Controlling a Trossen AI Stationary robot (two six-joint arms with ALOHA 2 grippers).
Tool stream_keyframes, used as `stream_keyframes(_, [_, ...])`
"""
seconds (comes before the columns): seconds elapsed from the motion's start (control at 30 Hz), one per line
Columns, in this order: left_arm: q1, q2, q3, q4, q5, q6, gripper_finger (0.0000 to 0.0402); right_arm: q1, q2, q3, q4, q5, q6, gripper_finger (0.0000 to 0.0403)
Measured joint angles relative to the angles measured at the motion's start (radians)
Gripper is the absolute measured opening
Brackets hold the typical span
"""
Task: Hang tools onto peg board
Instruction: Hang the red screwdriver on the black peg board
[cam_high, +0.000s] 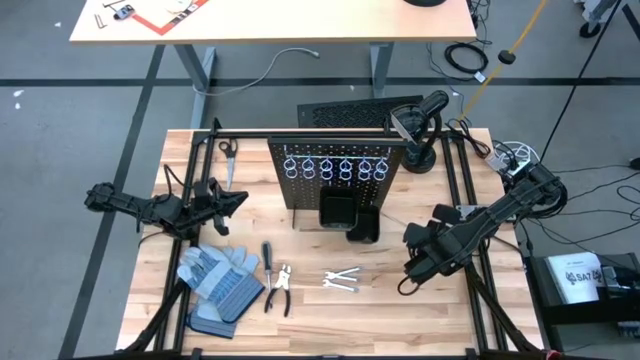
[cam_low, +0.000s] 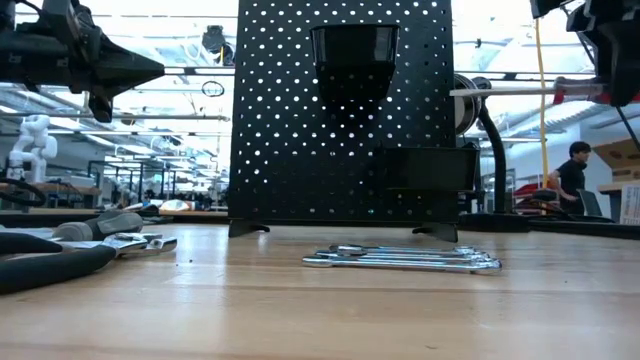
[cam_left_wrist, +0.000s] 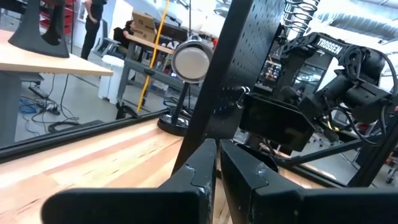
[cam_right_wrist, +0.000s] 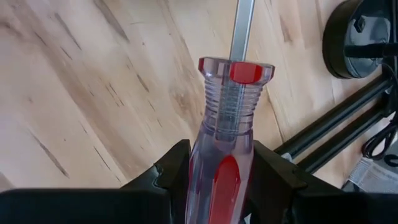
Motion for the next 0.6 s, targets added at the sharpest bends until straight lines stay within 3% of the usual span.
stream_keyframes(0.23, [0.0,0.0,0.002,0.0,0.0,0.0,0.0031,0.005,0.0,0.0,0.057,-0.066,-0.062,0.0124])
stream_keyframes(0.43, [0.0,0.0,0.002,0.038,0.001,0.0,0.0031,0.005,0.0,0.0,0.239,-0.069,-0.134,0.0124])
stream_keyframes(0.6, [0.0,0.0,0.003,0.182,0.115,0.058,0.0031,0.005,0.0,0.0,0.371,-0.068,-0.202,0.0124])
